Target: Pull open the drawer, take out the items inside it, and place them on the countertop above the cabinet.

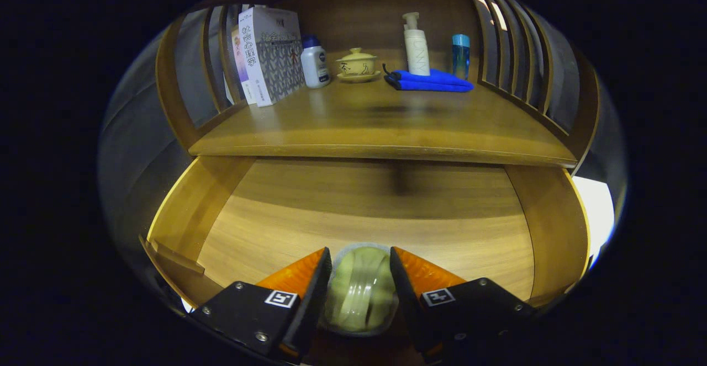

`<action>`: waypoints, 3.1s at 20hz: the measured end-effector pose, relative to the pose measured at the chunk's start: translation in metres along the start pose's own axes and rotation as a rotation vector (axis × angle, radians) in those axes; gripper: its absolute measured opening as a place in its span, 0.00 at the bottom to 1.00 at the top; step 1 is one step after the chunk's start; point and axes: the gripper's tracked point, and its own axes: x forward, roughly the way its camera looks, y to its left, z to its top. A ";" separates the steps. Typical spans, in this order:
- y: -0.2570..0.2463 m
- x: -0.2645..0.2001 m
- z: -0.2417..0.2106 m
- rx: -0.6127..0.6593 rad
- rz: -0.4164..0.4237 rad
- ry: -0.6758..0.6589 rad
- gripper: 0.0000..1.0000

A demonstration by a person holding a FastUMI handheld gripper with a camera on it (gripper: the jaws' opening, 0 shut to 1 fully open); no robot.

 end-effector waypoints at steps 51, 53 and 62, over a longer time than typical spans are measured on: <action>0.004 0.010 0.210 0.113 -0.036 -0.351 0.24; 0.003 0.014 0.212 0.098 -0.039 -0.369 0.26; 0.006 -0.050 0.204 0.055 -0.046 -0.523 0.94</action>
